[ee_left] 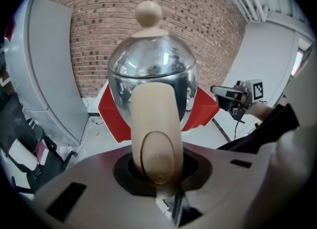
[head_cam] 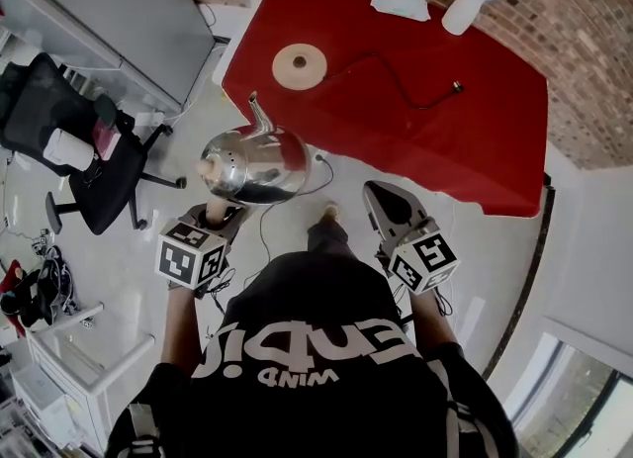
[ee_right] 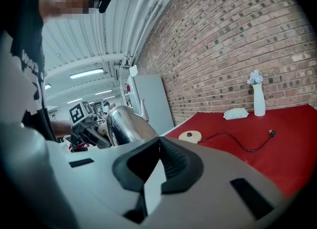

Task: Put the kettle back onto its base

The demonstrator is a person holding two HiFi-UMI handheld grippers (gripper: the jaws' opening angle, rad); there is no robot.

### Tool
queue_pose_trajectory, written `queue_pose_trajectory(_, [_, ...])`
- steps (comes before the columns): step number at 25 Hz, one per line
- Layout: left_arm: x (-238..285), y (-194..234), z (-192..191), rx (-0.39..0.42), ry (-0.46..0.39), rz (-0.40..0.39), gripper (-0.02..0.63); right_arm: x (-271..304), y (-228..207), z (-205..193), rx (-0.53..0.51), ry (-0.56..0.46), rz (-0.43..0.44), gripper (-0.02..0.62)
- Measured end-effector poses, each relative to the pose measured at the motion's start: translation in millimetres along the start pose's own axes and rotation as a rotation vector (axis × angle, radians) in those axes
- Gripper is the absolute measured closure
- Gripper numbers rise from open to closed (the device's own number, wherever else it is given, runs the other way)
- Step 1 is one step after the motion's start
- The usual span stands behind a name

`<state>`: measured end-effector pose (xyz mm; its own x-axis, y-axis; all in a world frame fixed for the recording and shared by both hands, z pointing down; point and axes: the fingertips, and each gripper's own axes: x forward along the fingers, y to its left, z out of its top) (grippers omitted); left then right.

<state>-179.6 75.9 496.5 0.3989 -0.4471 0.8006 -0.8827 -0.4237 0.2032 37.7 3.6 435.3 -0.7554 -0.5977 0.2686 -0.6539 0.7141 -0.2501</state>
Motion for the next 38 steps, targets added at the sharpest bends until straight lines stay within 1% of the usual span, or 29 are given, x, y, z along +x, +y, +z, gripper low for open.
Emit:
queue_pose_trajectory(3, [11.5, 5.9, 20.1, -0.001, 0.01, 0.013, 0.543, 9.2, -18.8, 7.1, 0.01, 0.009, 0.011, 0.572])
queue_pose_trajectory(11, [47.4, 10.4, 80.5, -0.048, -0.016, 0.023, 0.543, 38.7, -67.8, 28.5, 0.021, 0.028, 0.072, 0.572])
queue_pose_trajectory(15, [58.7, 16.5, 97.8, -0.07, -0.015, 0.037, 0.543, 50.9, -89.2, 35.4, 0.025, 0.033, 0.092, 0.572])
queue_pose_trajectory(18, [63.6, 22.7, 106.5, -0.082, -0.015, 0.046, 0.543, 61.3, -102.6, 39.2, 0.029, 0.035, 0.092, 0.572])
queue_pose_trajectory(25, [60.9, 45.6, 114.9, -0.068, -0.007, 0.045, 0.543, 86.2, -103.3, 50.4, 0.025, 0.023, 0.082, 0.572])
queue_pose_trajectory(30, [69.1, 61.7, 120.1, -0.054, 0.002, 0.039, 0.543, 95.4, -102.8, 55.5, 0.025, 0.004, 0.07, 0.574])
queue_pose_trajectory(38, [82.3, 86.5, 130.5, -0.044, 0.007, 0.038, 0.543, 100.8, -99.2, 52.1, 0.034, 0.004, 0.055, 0.572])
